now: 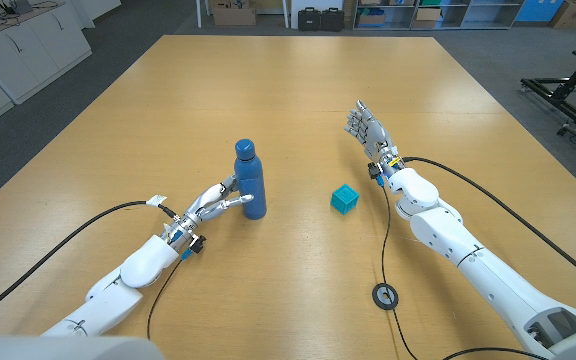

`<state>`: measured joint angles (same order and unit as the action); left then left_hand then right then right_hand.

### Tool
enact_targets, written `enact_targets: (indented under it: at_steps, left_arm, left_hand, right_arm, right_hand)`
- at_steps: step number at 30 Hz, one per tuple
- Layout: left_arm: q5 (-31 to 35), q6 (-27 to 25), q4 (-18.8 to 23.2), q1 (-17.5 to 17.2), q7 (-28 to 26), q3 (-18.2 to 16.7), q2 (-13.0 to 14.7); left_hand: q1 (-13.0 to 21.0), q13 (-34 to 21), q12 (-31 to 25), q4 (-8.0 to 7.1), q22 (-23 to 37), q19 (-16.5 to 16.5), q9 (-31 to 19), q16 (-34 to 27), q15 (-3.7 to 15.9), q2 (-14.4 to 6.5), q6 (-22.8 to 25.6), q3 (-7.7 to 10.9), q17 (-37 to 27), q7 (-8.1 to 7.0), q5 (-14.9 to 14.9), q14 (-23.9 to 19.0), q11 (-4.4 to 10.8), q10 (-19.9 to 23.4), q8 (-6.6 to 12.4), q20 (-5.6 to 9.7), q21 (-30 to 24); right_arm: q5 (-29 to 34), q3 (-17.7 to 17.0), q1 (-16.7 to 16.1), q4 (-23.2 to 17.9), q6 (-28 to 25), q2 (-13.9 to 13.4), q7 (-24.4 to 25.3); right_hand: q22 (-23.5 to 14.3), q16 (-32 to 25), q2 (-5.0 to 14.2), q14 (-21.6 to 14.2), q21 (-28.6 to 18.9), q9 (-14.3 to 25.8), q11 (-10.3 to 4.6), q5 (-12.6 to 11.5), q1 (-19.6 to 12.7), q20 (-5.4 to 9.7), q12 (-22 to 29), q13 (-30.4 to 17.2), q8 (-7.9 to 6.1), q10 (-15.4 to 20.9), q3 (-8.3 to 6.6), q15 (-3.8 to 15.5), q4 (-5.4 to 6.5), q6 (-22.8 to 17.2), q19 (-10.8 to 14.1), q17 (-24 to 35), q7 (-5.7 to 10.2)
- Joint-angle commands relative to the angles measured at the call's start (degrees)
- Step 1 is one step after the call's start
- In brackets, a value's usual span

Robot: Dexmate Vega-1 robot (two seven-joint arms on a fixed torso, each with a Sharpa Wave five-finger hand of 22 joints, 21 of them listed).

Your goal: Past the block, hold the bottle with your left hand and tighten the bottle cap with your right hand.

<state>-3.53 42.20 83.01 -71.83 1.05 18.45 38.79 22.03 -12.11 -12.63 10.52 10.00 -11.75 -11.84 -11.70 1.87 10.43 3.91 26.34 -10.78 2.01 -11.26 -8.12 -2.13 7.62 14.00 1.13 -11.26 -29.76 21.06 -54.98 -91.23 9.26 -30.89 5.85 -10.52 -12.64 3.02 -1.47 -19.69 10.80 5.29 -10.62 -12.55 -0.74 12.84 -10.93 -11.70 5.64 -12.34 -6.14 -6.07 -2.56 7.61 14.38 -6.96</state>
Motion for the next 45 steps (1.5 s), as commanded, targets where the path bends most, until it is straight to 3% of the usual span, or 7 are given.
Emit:
enact_targets:
  at_steps: [1, 13, 17, 22, 23, 26, 45]
  left_arm:
    - [0.4, -0.6, -1.8, 2.6, 0.9, 1.7, -0.8]
    - [0.3, -0.1, -4.7, 5.0, 0.9, 3.3, -3.0]
    - [-1.0, 0.9, -6.3, 6.0, 2.0, 4.0, -3.7]
    - [-2.4, 2.0, -7.7, 7.0, 3.4, 4.7, -4.5]
    - [-2.7, 2.2, -7.9, 7.2, 3.6, 4.8, -4.7]
    - [-4.0, 2.7, -8.4, 7.6, 4.7, 5.1, -5.0]
    - [-11.6, 2.3, -9.1, 6.7, 8.1, 4.6, -7.2]
  left_hand:
    - [1.3, -0.1, -0.4, 0.01, 0.1, -0.7, -0.3, -0.6, 0.34, 0.0, 1.1, -0.26, -0.1, -0.1, -0.4, -0.8, 0.25, 0.9, 0.59, 0.1, -0.5]
    - [4.3, -0.1, -0.7, 0.14, 0.1, -3.1, -0.3, -1.0, 2.65, -0.4, 2.4, -0.02, -0.1, -1.34, -0.4, -2.6, 2.58, 2.6, 1.42, -0.04, -1.0]
    - [6.3, -0.1, -0.8, 0.17, 0.1, -4.1, -0.3, -0.9, 4.07, -0.5, 3.4, 0.14, 0.0, -2.3, -0.3, -3.3, 4.34, 3.4, 1.96, 1.58, -1.0]
    - [8.9, -0.1, -1.0, 0.14, 0.0, -5.8, -0.2, -1.1, 5.32, -0.5, 5.3, 0.29, 0.1, -3.06, -0.2, -5.1, 5.14, 5.1, 2.87, 4.43, -1.1]
    - [10.4, -0.1, -1.3, 0.07, 0.0, -7.3, -0.2, -1.3, 5.89, -0.8, 6.5, 0.49, 0.2, -3.34, -0.1, -6.4, 5.53, 6.5, 3.46, 5.79, -1.4]
    - [12.4, 0.0, -1.5, -0.03, 0.0, -9.0, -0.1, -1.4, 6.64, -1.2, 8.3, 0.73, 0.3, -3.42, 0.0, -8.0, 6.09, 8.2, 4.25, 7.01, -1.5]
    - [23.6, -0.1, -3.1, -0.13, -0.1, -19.3, 0.2, -2.1, 9.68, -5.9, 18.6, 4.42, 0.3, -4.58, 0.7, -18.2, 8.41, 19.0, 8.08, 8.94, -2.6]
  right_arm:
    - [-0.1, -0.2, -0.4, -0.5, -0.3, -0.3, 0.3]
    - [-0.4, -0.4, -0.6, -0.4, -0.2, -0.3, 0.1]
    - [-0.4, -0.3, -0.5, -0.3, -0.1, -0.2, 0.1]
    - [-0.3, -0.3, -0.5, -0.4, -0.3, -0.3, 0.2]
    - [-0.4, -0.3, -0.6, -0.4, -0.3, -0.3, 0.2]
    - [-0.4, -0.3, -0.6, -0.4, -0.2, -0.4, 0.1]
    - [-0.3, -0.5, -0.8, -0.8, 0.1, -0.7, 0.0]
  right_hand:
    - [-0.3, -0.1, 0.37, -0.5, 0.1, 0.1, -0.06, -0.3, -0.3, -0.22, -0.2, -0.1, 0.09, 0.3, -0.18, 0.02, -0.16, -0.5, 0.2, 0.2, -1.51]
    - [-0.3, -0.1, 0.4, -0.6, 0.2, 0.1, 0.04, -0.3, -0.3, -0.22, -0.2, -0.1, 0.11, 0.3, -0.16, -0.04, -0.17, -0.5, 0.2, 0.2, -1.5]
    - [-0.3, -0.1, 0.42, -0.5, 0.2, 0.1, 0.07, -0.3, -0.3, -0.24, -0.2, -0.1, 0.12, 0.3, -0.15, 0.06, -0.17, -0.5, 0.2, 0.2, -1.51]
    - [-0.3, -0.1, 0.43, -0.6, 0.3, 0.1, 0.02, -0.3, -0.3, -0.25, -0.2, -0.1, 0.12, 0.4, -0.13, 0.08, -0.18, -0.5, 0.3, 0.2, -1.48]
    - [-0.3, -0.1, 0.44, -0.6, 0.3, 0.1, 0.0, -0.3, -0.4, -0.26, -0.2, -0.1, 0.12, 0.4, -0.13, 0.07, -0.18, -0.5, 0.3, 0.2, -1.5]
    - [-0.3, -0.1, 0.44, -0.6, 0.3, 0.1, 0.1, -0.3, -0.4, -0.27, -0.2, -0.1, 0.13, 0.4, -0.12, 0.1, -0.18, -0.5, 0.2, 0.2, -1.48]
    - [-0.3, -0.1, 0.49, -0.6, 0.5, 0.1, 0.04, -0.2, -0.4, -0.43, -0.2, -0.1, 0.16, 0.5, -0.06, -0.06, -0.2, -0.6, 0.3, 0.2, -1.44]
